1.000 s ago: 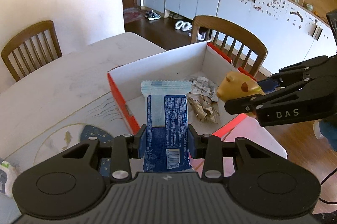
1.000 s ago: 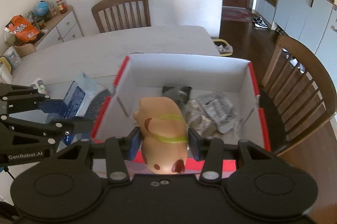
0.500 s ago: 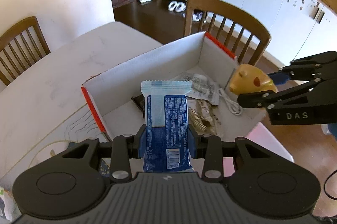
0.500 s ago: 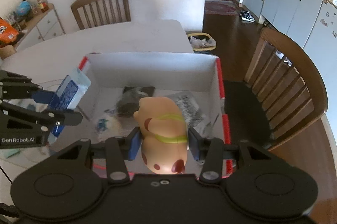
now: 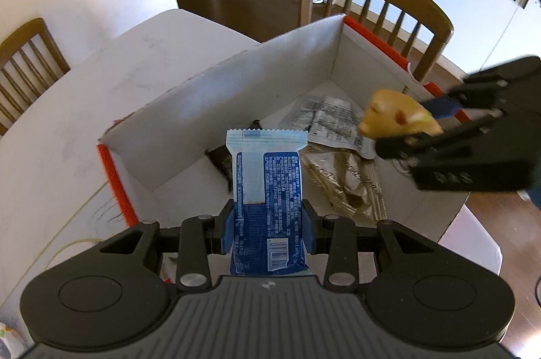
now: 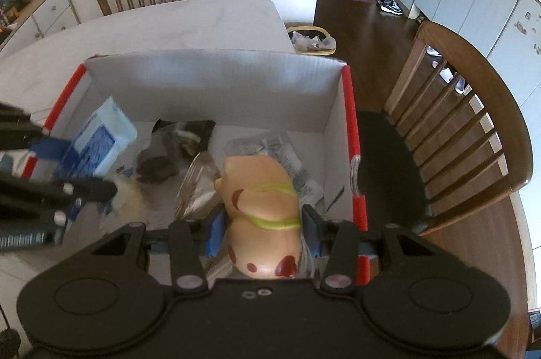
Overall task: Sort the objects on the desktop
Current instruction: 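Lower the snack bar and pig toy into the shoebox and open both grippers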
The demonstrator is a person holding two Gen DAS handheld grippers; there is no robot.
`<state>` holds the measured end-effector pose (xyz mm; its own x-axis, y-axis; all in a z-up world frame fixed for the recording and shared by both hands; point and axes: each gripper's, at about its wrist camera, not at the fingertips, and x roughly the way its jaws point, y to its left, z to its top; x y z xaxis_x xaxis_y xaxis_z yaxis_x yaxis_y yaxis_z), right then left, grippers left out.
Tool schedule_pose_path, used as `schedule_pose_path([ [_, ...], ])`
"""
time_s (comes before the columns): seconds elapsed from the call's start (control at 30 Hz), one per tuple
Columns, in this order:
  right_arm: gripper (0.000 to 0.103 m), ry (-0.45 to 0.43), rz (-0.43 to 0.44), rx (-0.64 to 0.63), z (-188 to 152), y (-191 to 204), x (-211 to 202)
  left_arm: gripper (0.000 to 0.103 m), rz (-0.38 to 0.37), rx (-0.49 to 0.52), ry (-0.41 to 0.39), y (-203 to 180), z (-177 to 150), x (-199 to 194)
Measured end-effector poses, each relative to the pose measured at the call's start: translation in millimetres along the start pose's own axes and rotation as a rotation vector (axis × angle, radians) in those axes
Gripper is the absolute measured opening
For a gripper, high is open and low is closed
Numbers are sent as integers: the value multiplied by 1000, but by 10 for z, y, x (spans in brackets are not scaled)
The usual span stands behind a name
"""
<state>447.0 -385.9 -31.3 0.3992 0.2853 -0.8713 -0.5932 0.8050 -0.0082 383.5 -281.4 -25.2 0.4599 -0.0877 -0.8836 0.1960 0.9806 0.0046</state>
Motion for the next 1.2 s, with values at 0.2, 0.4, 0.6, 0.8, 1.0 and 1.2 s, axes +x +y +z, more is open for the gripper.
schedule_pose_path([
  [0.2,46,13,-12,4,189,-10,252,36,-24,43,7,-123,48,89],
  [0.4,46,29,-26,2,252,-14,467,36,-45,54,32,-195,9,231],
  [0.6,46,35,-48,-47,290,112,581,36,-45,78,54,-243,6,347],
  [0.8,48,35,-55,-63,316,155,637,36,-50,102,80,-280,5,436],
  [1.0,49,55,-54,-82,291,198,675,37,-59,105,98,-292,0,468],
  [1.2,54,48,-42,-73,279,176,645,42,-59,103,94,-274,-2,445],
])
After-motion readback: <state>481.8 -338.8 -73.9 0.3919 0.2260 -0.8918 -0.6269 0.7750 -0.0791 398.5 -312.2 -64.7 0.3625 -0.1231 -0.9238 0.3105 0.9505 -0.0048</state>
